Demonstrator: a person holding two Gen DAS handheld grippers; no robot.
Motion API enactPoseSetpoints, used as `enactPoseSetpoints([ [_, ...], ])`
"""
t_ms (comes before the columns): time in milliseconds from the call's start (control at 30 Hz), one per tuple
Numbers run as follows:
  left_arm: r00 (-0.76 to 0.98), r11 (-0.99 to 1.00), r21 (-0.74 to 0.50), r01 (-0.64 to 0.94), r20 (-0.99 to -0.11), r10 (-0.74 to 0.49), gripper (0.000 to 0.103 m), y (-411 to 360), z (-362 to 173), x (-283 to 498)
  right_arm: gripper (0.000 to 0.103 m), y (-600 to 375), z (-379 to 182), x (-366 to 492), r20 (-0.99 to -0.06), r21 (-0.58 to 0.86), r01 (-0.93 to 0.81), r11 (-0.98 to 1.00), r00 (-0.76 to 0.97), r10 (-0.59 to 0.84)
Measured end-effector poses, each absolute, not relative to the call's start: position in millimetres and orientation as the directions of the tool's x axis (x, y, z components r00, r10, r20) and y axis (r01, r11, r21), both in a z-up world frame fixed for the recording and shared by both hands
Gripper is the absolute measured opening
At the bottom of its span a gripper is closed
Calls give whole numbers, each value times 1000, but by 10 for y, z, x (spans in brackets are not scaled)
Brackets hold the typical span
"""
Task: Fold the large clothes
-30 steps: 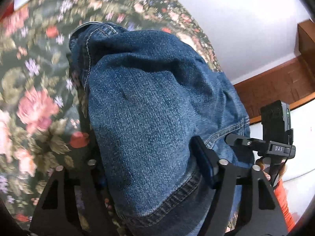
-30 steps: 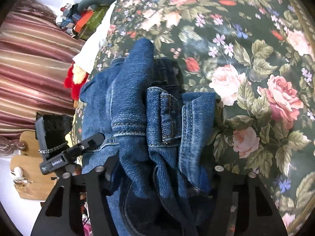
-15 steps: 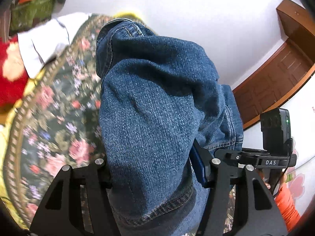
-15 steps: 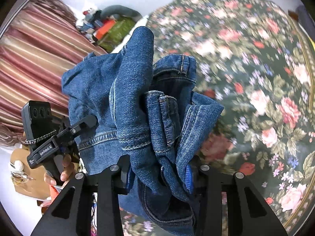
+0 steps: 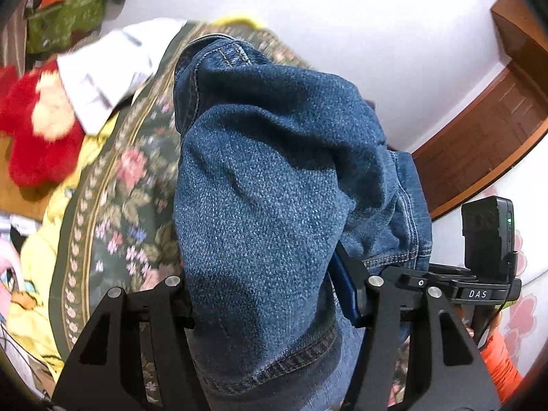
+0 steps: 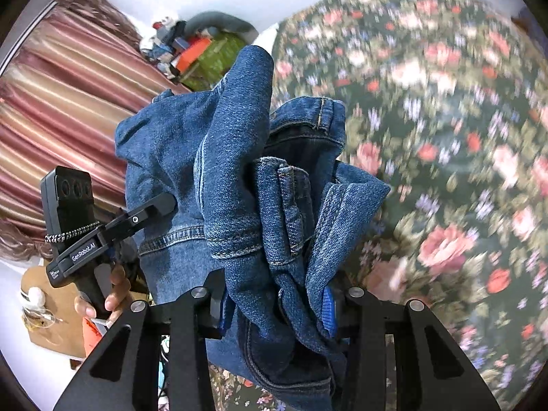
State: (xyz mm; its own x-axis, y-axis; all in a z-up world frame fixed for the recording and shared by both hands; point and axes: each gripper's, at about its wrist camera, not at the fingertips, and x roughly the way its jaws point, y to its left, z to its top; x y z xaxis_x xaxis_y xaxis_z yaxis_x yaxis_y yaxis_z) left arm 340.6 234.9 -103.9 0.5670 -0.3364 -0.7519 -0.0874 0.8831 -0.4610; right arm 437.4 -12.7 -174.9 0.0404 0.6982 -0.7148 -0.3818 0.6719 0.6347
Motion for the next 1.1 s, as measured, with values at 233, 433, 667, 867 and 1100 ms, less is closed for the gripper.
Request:
enactPoseSetpoints([
  [233,459,849,-495,-182,-807,-372,60,2522,-1906,3554,38,85,-2460,4483,-759,625,-326,710,-42,649],
  [433,447,790,-562,-244,-789,-422,62,2739,-2444,3612,38,192,-2628,4537,-770,601,-367,710,-28,638],
  [667,462,855,-465,-229,-825,-325,68,2696,-2382,3550,44,150,-2685,4588,-771,598,-391,700,-40,636],
  [867,515,957,-210,-199,-853,-80,68,2646,-2010,3325,46,-38,-2335,4435,-820,490,-480,727,30,572],
  [1100,605,976,-146,-161,-796,-20,68,2528,-1656,2921,73,-39,-1727,4138,-784,370,-641,673,174,596],
])
